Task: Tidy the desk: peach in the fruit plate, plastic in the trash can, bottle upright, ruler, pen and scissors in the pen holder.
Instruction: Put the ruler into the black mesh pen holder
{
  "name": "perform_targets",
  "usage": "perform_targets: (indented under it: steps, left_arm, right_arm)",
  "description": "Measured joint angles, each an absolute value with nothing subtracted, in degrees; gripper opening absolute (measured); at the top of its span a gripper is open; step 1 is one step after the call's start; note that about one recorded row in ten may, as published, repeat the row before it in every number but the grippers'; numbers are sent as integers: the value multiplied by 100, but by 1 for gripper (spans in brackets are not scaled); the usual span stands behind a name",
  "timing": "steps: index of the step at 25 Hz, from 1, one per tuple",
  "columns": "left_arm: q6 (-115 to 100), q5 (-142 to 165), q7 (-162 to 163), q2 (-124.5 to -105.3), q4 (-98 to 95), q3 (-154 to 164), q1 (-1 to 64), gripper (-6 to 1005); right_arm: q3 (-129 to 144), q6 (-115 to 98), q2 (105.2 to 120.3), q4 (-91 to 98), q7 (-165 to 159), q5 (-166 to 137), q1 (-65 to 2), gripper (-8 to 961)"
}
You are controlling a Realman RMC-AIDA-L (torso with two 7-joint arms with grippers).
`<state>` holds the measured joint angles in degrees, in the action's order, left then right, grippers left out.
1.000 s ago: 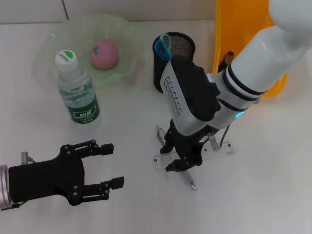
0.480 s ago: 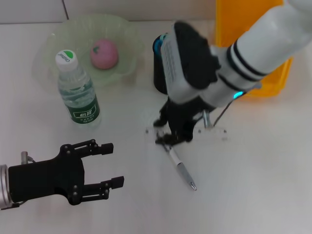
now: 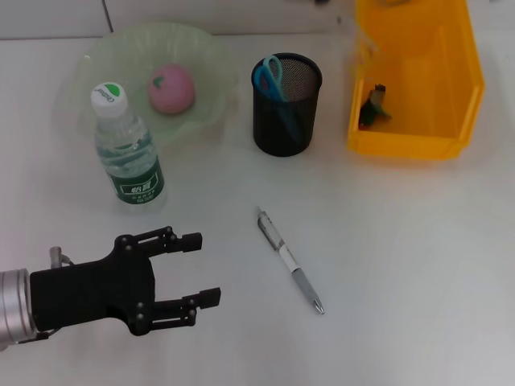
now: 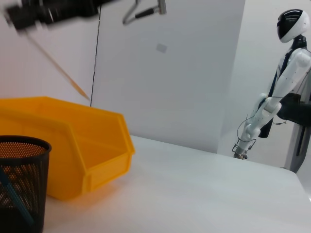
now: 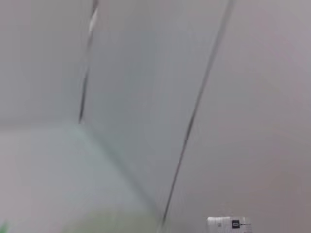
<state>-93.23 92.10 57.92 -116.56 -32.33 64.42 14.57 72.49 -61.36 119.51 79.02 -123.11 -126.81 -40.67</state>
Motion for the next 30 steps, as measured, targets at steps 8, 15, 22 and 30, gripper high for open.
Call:
perform_targets:
  steps: [8,15,22,30]
  left_arm:
    - [-9308,9212,5787,-11702,-3213,6418,1502,783]
    - [-9350,9211,5783,-11733,-3215,6468,1506,783]
    - [-9360,9211,5759,-11734,-3210,6469,1498,783]
    - [-9362,9213,5739,-11733,-3207,6477,1510,783]
  right_arm:
    - [7176,-4628,11944,6213,-9782,-8288,-3433,434]
    - [7163,-5034,11933,4891,-8209,-6639,-3471,449]
    - [7211,-5699,11951,3718,-6553,-5357,-3608,464]
    - [7165,-5818,11968,2625,-5752,-5025,-4018,481]
